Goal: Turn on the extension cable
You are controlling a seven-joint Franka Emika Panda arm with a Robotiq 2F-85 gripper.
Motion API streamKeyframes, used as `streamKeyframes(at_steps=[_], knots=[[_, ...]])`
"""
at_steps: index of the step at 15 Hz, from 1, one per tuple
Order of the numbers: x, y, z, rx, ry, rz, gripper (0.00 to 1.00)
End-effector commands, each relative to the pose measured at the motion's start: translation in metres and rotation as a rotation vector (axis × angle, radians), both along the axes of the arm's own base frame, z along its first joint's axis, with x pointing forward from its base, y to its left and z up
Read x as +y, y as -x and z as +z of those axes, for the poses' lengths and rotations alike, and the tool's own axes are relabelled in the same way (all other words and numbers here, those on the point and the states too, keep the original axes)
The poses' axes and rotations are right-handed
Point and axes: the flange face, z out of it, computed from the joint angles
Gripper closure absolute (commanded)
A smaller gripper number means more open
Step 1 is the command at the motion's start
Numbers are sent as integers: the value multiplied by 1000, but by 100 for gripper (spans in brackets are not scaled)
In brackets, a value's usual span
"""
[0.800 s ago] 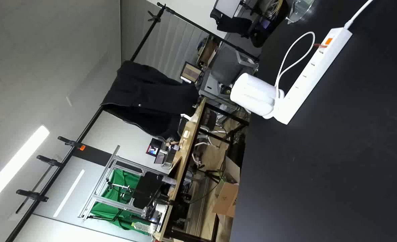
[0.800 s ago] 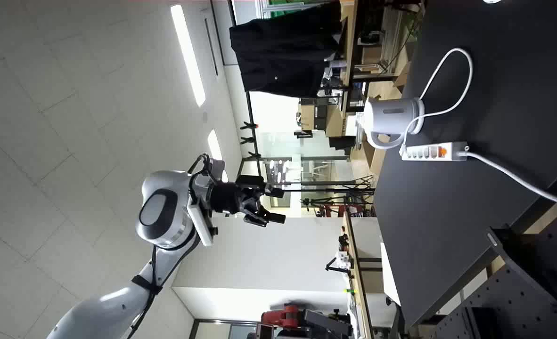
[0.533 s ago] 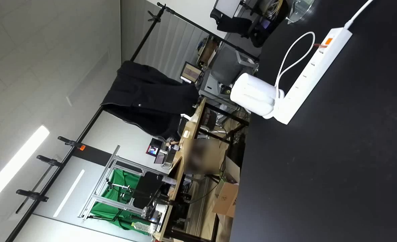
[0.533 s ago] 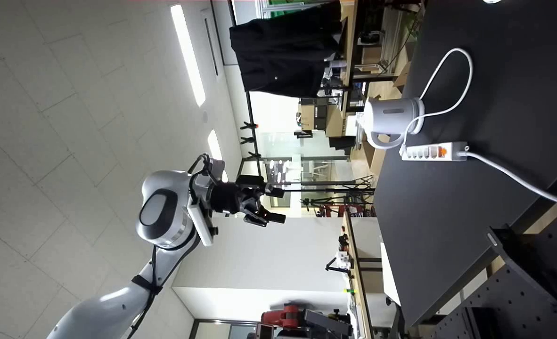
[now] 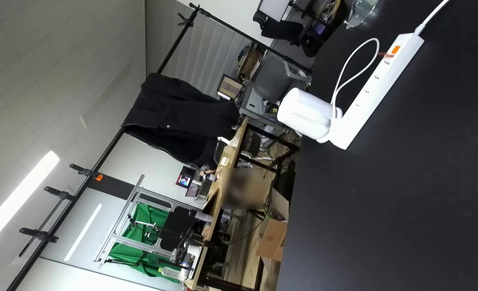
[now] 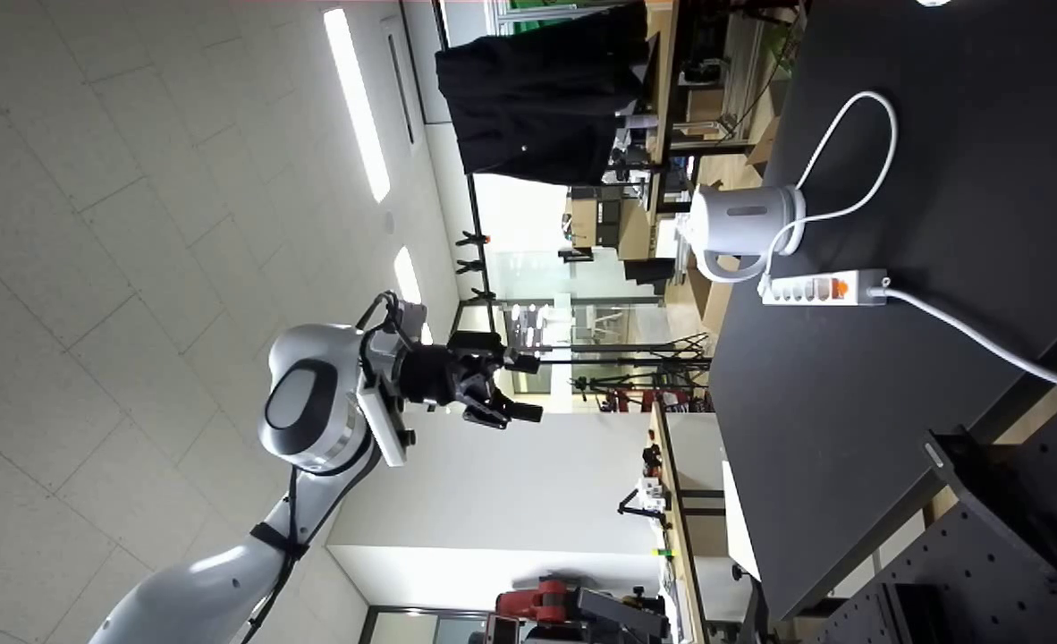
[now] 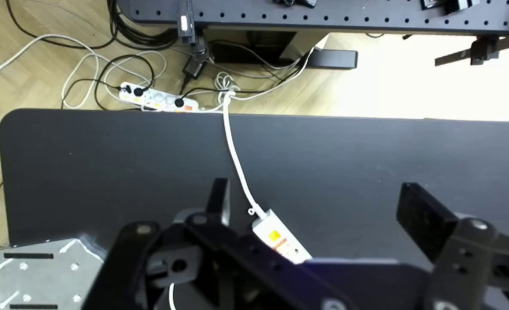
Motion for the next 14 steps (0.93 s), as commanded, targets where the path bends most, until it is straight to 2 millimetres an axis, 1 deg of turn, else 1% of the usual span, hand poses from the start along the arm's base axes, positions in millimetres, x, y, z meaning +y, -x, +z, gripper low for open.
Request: streamKeyframes(at_steps=[1,2,3,4,5,8,10,12,14], knots=[[-11,-19,-8,-82,42,-60,0],[-17,-28,-13,-124,49,-80,0],[-23,-36,-16,-185,50,-90,25],[-30,-47,-22,-230,56,-109,26],[-36,-56,-28,-261,59,-124,32],[-50,-80,-50,-348,53,-177,55],[-53,-94,-66,-370,42,-207,67],[-52,-107,-82,-374,34,-229,81],[-50,-118,-97,-315,19,-242,95]])
